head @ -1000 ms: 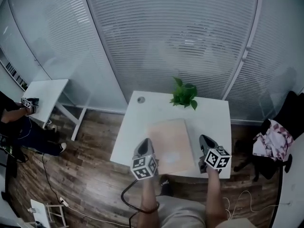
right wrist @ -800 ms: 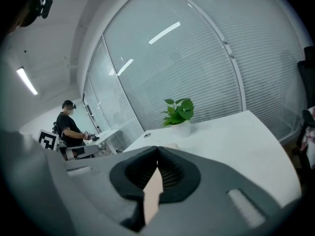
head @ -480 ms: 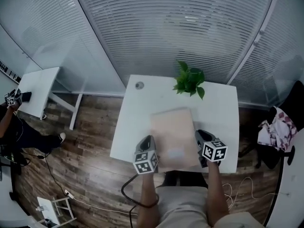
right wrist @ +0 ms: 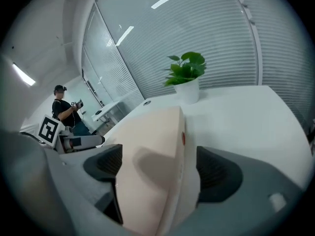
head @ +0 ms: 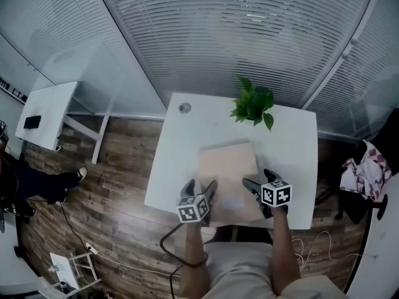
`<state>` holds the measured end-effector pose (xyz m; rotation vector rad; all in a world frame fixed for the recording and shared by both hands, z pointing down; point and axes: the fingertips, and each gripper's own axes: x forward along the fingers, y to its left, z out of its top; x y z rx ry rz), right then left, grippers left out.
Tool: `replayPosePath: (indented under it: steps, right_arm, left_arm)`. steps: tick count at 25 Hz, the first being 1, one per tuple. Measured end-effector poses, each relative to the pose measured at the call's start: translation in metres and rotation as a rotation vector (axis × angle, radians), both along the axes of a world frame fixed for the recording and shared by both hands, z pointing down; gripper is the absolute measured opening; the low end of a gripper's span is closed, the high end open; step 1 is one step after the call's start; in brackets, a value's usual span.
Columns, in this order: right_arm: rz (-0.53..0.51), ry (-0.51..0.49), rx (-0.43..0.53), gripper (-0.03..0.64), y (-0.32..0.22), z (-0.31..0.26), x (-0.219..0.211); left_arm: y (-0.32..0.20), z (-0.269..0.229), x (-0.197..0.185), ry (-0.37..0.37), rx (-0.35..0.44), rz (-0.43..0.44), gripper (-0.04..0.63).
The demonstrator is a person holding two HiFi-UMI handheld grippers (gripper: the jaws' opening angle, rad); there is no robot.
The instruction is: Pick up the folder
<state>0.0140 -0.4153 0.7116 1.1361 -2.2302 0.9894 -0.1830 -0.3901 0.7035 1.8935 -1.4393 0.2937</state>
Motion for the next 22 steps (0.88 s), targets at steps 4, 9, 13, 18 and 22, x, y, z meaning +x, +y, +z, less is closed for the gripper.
replayPosePath:
  steps: [4, 9, 13, 18, 22]
  right_arm:
    - [-0.026, 0.001, -0.071, 0.485, 0.005, 0.018, -0.009]
    - [-0.014, -0.036, -0.145, 0.486, 0.007, 0.039, -0.014]
    - [-0.012, -0.074, -0.191, 0.486, 0.008, 0.044, -0.015]
    - [-0.005, -0.071, -0.193, 0.469, 0.008, 0.044, -0.020]
    - [0.011, -0.051, -0.162, 0.459, 0.008, 0.040, -0.020]
  left_arm:
    - [0.002, 0.018, 0.011, 0.062, -0.062, 0.036, 0.435]
    - [0.012, 0.044, 0.031, 0.104, -0.160, 0.108, 0.437]
    - [0.008, 0.046, 0.032, 0.104, -0.177, 0.122, 0.443]
    - [0.007, 0.048, 0.032, 0.099, -0.184, 0.124, 0.445]
    - [0.005, 0.048, 0.031, 0.098, -0.188, 0.110, 0.445]
